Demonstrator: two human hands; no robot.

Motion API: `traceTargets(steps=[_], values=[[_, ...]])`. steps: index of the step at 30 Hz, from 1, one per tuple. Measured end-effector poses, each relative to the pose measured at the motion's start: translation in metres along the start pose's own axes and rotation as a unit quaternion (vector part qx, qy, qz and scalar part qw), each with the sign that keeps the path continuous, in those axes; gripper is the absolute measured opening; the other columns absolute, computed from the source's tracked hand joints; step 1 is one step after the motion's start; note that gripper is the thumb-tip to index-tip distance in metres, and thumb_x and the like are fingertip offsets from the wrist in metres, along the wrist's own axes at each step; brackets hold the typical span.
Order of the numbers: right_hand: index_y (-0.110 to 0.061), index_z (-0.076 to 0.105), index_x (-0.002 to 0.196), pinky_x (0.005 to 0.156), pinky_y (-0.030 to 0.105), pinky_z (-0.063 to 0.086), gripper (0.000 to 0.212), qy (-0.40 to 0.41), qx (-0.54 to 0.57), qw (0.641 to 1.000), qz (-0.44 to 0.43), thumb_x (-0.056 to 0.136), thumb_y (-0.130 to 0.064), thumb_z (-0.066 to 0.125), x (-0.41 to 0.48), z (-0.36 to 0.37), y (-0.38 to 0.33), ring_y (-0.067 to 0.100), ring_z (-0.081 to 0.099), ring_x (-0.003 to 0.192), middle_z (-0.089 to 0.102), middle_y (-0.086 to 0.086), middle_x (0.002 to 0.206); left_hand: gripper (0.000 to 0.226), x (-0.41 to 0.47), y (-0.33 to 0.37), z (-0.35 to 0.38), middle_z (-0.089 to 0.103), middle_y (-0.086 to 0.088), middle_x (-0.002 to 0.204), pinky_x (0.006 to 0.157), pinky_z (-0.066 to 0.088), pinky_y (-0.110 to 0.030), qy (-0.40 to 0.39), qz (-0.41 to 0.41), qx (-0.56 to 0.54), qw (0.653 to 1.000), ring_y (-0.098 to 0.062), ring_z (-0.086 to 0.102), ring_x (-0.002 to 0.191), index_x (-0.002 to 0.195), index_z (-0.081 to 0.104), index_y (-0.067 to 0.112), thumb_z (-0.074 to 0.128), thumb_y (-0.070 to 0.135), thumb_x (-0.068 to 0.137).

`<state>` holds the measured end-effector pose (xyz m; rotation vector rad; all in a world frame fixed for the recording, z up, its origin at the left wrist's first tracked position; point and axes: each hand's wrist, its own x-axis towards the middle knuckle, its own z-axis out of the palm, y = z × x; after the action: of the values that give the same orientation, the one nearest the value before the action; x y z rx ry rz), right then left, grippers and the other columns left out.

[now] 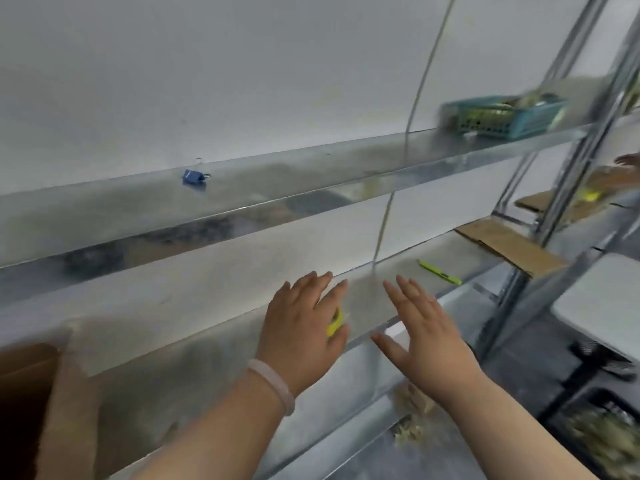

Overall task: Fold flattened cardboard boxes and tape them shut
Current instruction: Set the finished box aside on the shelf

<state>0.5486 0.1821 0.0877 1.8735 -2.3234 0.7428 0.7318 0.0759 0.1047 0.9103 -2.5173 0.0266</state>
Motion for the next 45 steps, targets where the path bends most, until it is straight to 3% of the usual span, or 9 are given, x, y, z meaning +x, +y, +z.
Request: traceTargets(steps=[3, 7, 13, 20, 29, 37, 41, 43, 45], values=[[-0.043, -0.002, 0.150, 0.108, 0.013, -0.018, 0.080, 0.008, -0.027, 0.999, 0.046, 0.080, -0.078, 0.016, -0.011, -0.034, 0.071, -0.009, -0.015, 0.137, -0.009, -0.023, 0.153, 0.055, 0.048, 0.059, 0.030, 0.057, 0.003, 0.132, 0.100, 0.044, -0.041, 0.030, 0.035, -0.043, 0.998, -0.021, 0.053, 0.120, 0.131, 0.056, 0.025, 0.048, 0.049, 0.083], [-0.044, -0.004, 0.150, 0.120, 0.023, -0.004, 0.075, 0.008, -0.032, 0.993, 0.113, 0.092, -0.065, 0.037, -0.023, -0.079, 0.164, -0.004, -0.011, 0.144, -0.005, -0.021, 0.159, 0.052, 0.112, 0.143, 0.070, 0.059, 0.001, 0.126, 0.097, 0.044, -0.038, 0.072, 0.090, -0.100, 0.988, -0.020, 0.053, 0.115, 0.128, 0.059, 0.020, 0.053, 0.045, 0.083], [-0.039, 0.000, 0.154, 0.120, 0.027, -0.002, 0.074, -0.002, -0.072, 0.980, 0.187, 0.095, -0.061, 0.038, -0.020, -0.123, 0.279, 0.002, -0.009, 0.148, -0.006, -0.017, 0.162, 0.048, 0.192, 0.217, 0.135, 0.058, 0.000, 0.127, 0.094, 0.047, -0.044, 0.042, 0.112, -0.118, 0.986, -0.023, 0.054, 0.116, 0.126, 0.059, 0.020, 0.055, 0.044, 0.084], [-0.037, 0.002, 0.155, 0.122, 0.030, 0.004, 0.074, -0.027, -0.064, 0.969, 0.239, 0.095, -0.061, 0.038, 0.015, -0.120, 0.376, 0.008, -0.005, 0.150, -0.004, -0.013, 0.163, 0.049, 0.278, 0.258, 0.208, 0.057, 0.001, 0.128, 0.093, 0.048, -0.040, 0.003, 0.134, -0.100, 0.986, -0.021, 0.052, 0.118, 0.127, 0.058, 0.022, 0.050, 0.046, 0.085], [-0.032, 0.004, 0.156, 0.120, 0.028, 0.005, 0.074, -0.077, 0.005, 0.940, 0.332, 0.097, -0.056, 0.043, 0.105, -0.080, 0.488, 0.011, 0.000, 0.151, -0.002, -0.010, 0.164, 0.054, 0.391, 0.272, 0.325, 0.056, 0.001, 0.133, 0.098, 0.048, -0.045, -0.098, 0.144, -0.104, 0.979, -0.020, 0.051, 0.125, 0.133, 0.052, 0.025, 0.041, 0.050, 0.087], [-0.024, 0.009, 0.157, 0.119, 0.033, 0.022, 0.081, -0.094, 0.153, 0.862, 0.473, 0.095, -0.048, 0.056, 0.155, -0.043, 0.582, 0.018, 0.020, 0.148, 0.015, -0.002, 0.162, 0.065, 0.457, 0.290, 0.392, 0.021, 0.009, 0.157, 0.119, 0.017, -0.036, -0.193, 0.123, -0.107, 0.968, -0.013, 0.014, 0.146, 0.148, 0.025, 0.037, 0.019, 0.058, 0.088], [-0.020, -0.002, 0.157, 0.122, 0.037, 0.016, 0.095, -0.119, 0.174, 0.848, 0.486, 0.092, -0.047, 0.061, 0.181, -0.017, 0.633, 0.020, 0.007, 0.151, 0.001, 0.001, 0.165, 0.065, 0.479, 0.299, 0.419, 0.024, 0.010, 0.156, 0.117, 0.021, -0.034, -0.210, 0.086, -0.104, 0.968, -0.011, 0.017, 0.144, 0.147, 0.028, 0.037, 0.019, 0.059, 0.087], [-0.022, -0.005, 0.157, 0.119, 0.044, 0.024, 0.109, -0.096, 0.244, 0.810, 0.525, 0.083, -0.052, 0.069, 0.191, 0.000, 0.660, 0.026, 0.013, 0.150, 0.005, 0.003, 0.164, 0.065, 0.486, 0.305, 0.430, 0.025, 0.010, 0.155, 0.116, 0.023, -0.034, -0.216, 0.057, -0.114, 0.968, -0.011, 0.020, 0.144, 0.147, 0.030, 0.036, 0.019, 0.058, 0.086], [-0.025, 0.002, 0.156, 0.110, 0.052, 0.039, 0.130, -0.046, 0.334, 0.747, 0.573, 0.060, -0.067, 0.079, 0.197, 0.018, 0.693, 0.031, 0.032, 0.143, 0.023, 0.007, 0.160, 0.064, 0.493, 0.313, 0.441, 0.020, 0.011, 0.157, 0.117, 0.021, -0.035, -0.230, 0.026, -0.119, 0.965, -0.010, 0.015, 0.145, 0.148, 0.027, 0.036, 0.019, 0.057, 0.087]])
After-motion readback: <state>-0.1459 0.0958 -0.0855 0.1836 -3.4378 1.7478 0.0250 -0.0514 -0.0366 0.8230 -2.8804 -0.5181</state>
